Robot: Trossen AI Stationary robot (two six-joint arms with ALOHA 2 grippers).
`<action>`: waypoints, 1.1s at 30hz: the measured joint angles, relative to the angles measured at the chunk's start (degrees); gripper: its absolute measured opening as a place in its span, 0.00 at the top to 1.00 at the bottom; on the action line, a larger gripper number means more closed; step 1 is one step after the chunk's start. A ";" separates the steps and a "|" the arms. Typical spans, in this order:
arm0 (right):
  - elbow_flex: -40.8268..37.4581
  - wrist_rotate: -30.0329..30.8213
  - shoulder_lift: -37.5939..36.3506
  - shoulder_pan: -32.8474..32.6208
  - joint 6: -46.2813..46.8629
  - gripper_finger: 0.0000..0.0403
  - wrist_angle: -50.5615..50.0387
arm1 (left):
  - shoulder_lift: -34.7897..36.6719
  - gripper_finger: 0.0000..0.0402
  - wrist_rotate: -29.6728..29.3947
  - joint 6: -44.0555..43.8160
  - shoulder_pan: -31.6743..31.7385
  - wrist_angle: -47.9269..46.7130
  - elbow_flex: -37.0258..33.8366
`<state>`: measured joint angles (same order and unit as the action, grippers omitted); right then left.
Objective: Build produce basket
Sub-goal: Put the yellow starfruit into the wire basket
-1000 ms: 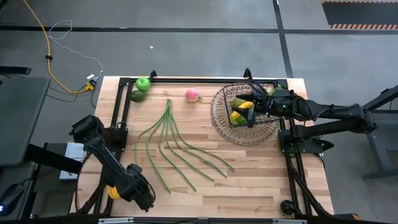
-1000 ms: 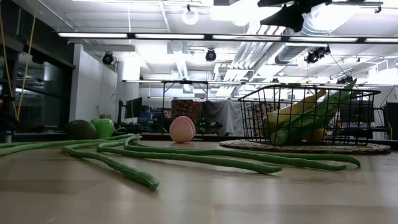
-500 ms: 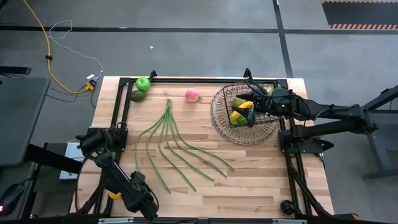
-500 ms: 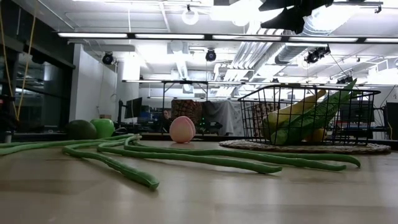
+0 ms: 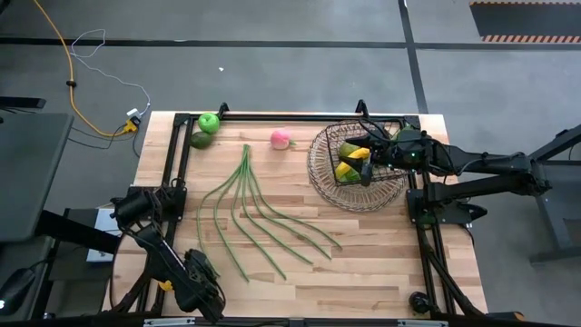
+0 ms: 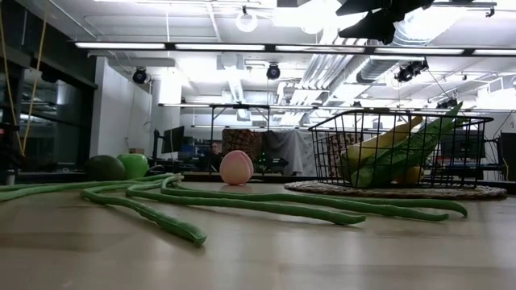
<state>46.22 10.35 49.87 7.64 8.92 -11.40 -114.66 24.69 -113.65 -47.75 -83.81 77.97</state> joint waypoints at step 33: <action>0.00 0.02 0.00 0.00 -0.67 0.30 -0.04 | -0.91 0.65 -3.54 -0.30 -1.66 0.28 -0.04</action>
<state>46.22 10.37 49.87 7.64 8.26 -11.44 -115.57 21.16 -113.94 -49.41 -83.53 77.93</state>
